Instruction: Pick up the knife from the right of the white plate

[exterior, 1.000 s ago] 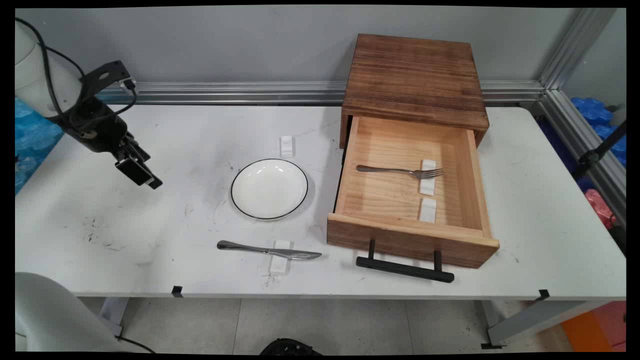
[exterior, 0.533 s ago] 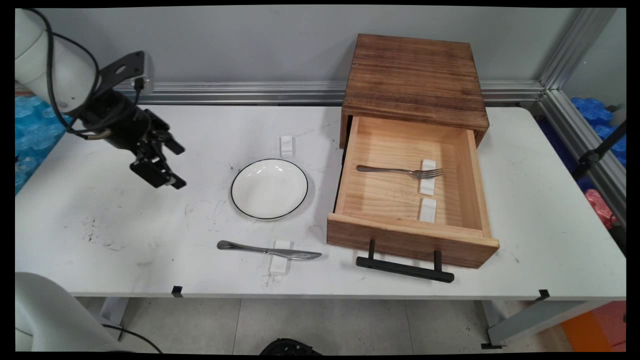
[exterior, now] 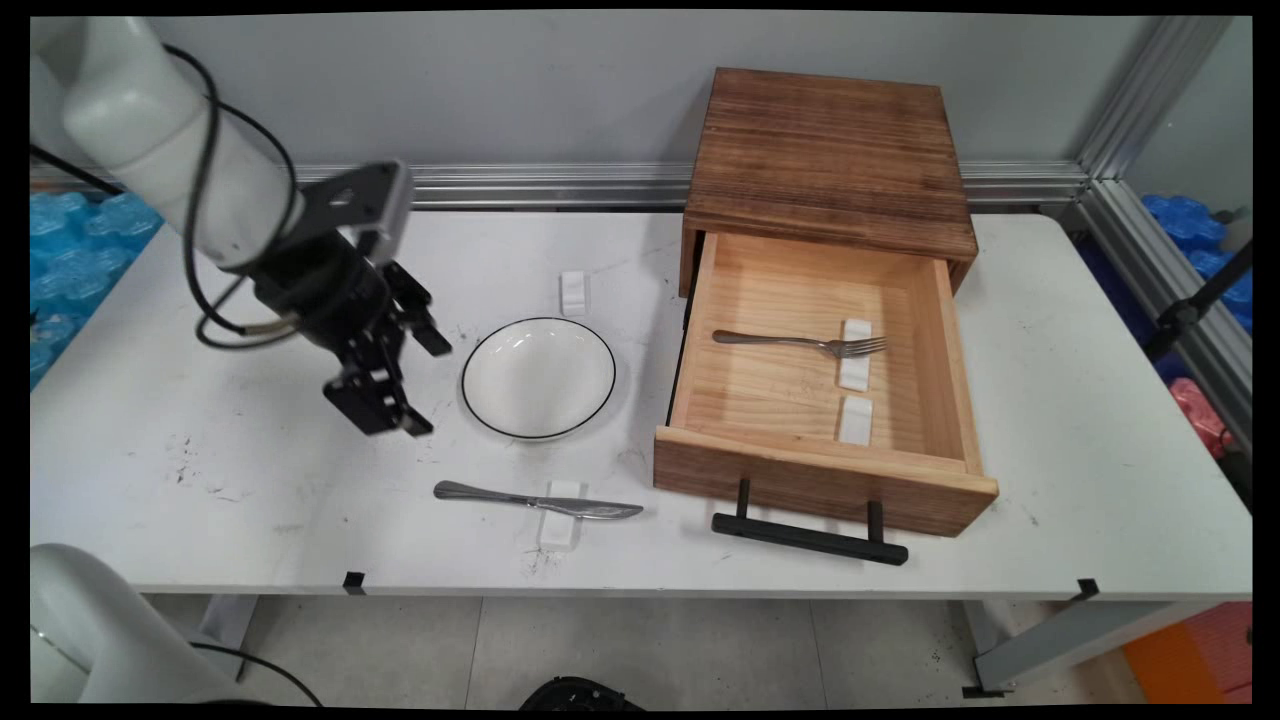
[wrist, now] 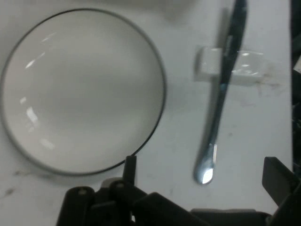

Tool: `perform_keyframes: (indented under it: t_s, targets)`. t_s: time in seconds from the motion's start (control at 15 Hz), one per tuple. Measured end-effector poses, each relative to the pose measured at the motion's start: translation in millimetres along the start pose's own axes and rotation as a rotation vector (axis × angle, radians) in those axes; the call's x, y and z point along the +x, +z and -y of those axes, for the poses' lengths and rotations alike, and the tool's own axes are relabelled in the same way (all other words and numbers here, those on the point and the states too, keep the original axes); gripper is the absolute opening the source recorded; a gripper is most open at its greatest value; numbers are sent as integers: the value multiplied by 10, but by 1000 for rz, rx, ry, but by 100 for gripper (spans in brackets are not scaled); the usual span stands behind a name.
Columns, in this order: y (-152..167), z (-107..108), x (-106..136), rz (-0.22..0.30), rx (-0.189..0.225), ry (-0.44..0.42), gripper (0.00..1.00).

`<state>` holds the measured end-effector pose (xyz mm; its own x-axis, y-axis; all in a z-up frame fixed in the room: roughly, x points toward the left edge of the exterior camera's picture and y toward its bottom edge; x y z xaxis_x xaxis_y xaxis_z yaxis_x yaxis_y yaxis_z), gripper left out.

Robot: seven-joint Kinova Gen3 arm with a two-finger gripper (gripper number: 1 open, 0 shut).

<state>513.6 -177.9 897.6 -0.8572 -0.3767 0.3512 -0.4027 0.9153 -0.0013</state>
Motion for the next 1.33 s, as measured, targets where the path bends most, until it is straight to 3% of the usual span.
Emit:
perform_keyframes:
  t_s: [0.47,0.8,1.33]
  targets:
    - [404,-293,352,79,-30,61,100]
    - [754,-428,535,140,-13,74,100]
    - [1251,-496,726,180,16,87,100]
